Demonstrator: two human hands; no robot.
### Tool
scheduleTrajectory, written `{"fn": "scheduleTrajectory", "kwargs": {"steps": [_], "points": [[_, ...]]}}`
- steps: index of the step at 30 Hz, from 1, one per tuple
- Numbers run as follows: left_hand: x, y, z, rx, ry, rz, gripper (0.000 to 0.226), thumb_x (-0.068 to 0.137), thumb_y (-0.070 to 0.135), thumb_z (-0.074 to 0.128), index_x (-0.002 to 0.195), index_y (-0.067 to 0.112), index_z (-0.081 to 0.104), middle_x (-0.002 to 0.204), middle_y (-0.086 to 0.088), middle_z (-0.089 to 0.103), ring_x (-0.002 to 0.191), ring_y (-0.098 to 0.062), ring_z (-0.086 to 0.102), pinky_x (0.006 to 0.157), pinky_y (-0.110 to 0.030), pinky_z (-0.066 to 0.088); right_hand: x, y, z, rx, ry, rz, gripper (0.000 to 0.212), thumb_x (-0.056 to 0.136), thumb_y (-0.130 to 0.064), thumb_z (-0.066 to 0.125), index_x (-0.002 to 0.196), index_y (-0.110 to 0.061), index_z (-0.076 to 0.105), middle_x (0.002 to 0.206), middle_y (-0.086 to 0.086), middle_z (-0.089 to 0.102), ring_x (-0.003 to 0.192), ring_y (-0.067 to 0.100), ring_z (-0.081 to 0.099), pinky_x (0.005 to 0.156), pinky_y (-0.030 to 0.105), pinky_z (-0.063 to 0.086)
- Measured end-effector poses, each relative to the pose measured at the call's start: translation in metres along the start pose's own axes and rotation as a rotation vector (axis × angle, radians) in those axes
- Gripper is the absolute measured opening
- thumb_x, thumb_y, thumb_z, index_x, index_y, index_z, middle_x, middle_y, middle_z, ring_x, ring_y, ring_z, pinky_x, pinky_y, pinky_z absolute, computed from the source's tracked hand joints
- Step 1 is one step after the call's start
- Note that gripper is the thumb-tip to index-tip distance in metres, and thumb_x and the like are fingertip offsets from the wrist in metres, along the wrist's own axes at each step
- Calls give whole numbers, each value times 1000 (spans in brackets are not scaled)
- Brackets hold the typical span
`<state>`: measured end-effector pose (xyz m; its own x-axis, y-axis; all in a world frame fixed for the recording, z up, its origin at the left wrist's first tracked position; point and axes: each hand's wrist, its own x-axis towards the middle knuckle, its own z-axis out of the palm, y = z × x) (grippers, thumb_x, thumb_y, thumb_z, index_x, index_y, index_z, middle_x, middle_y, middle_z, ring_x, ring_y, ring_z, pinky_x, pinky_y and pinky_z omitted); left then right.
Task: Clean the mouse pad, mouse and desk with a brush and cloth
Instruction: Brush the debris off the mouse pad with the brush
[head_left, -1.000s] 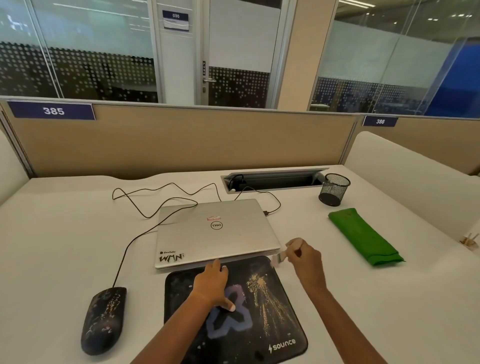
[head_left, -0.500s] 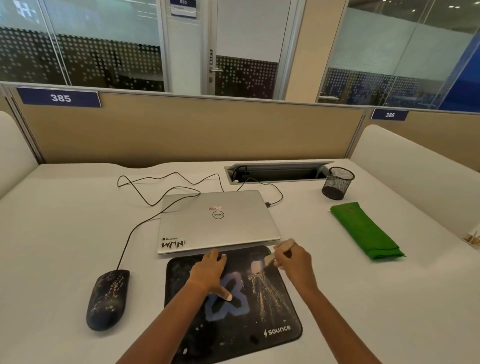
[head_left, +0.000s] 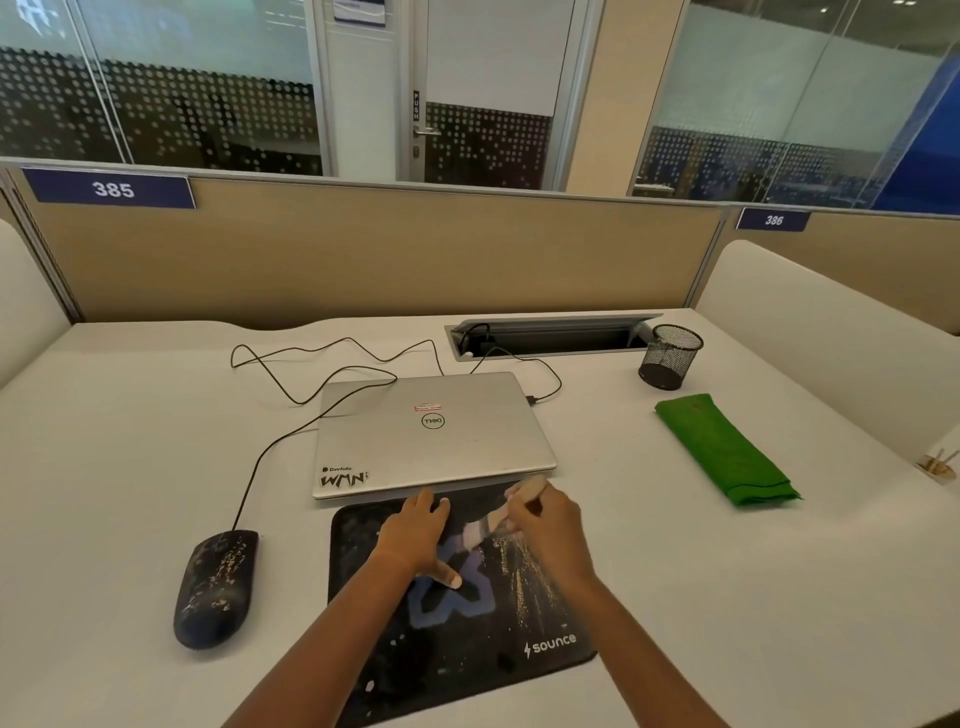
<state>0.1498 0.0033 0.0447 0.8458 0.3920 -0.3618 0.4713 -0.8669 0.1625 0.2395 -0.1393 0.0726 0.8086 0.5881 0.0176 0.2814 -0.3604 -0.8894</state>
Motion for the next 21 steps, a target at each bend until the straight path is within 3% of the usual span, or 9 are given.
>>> {"fn": "scheduleTrajectory", "kwargs": {"steps": [3, 6, 9, 13, 16, 21], "points": [[-1, -1, 0, -13, 0, 4, 104, 76, 47, 71, 150, 12, 7, 155, -11, 11, 143, -29, 16, 115, -42, 28, 7, 7, -27, -153, 70, -26, 10, 91, -10, 54, 94, -6, 62, 79, 4, 64, 71, 14, 62, 60, 14, 49], [-2, -1, 0, -10, 0, 7, 104, 76, 47, 70, 151, 12, 6, 155, -11, 10, 143, -29, 16, 116, -43, 27, 11, 11, -50, -269, 186, -69, 10, 90, -6, 53, 88, -2, 62, 78, 11, 66, 68, 20, 60, 58, 22, 43], [-2, 0, -1, -7, -2, 9, 104, 77, 47, 70, 151, 11, 6, 155, -11, 10, 144, -29, 15, 116, -43, 26, 9, 8, -52, -206, 240, -95, 11, 90, -6, 53, 88, -1, 62, 79, 13, 67, 72, 26, 64, 57, 21, 44], [-2, 0, -1, 8, -3, 11, 104, 77, 48, 70, 150, 11, 6, 155, -11, 11, 143, -29, 16, 116, -43, 26, -4, -3, -22, -35, 100, -58, 10, 91, -11, 54, 94, -7, 63, 79, 4, 65, 73, 16, 65, 60, 12, 51], [-1, -1, -1, 9, -10, 17, 104, 77, 48, 69, 151, 11, 5, 156, -11, 9, 144, -30, 14, 117, -42, 25, -10, -4, 0, 36, -30, -21, 10, 91, -12, 54, 95, -8, 62, 80, 5, 66, 70, 12, 66, 66, 17, 55], [-3, -3, -1, -23, -27, 32, 107, 77, 46, 71, 151, 12, 2, 157, -9, 5, 145, -29, 10, 118, -43, 23, -5, 9, -21, -34, 11, 24, 6, 91, -10, 54, 90, -11, 61, 83, 11, 68, 68, 13, 65, 62, 17, 54]]}}
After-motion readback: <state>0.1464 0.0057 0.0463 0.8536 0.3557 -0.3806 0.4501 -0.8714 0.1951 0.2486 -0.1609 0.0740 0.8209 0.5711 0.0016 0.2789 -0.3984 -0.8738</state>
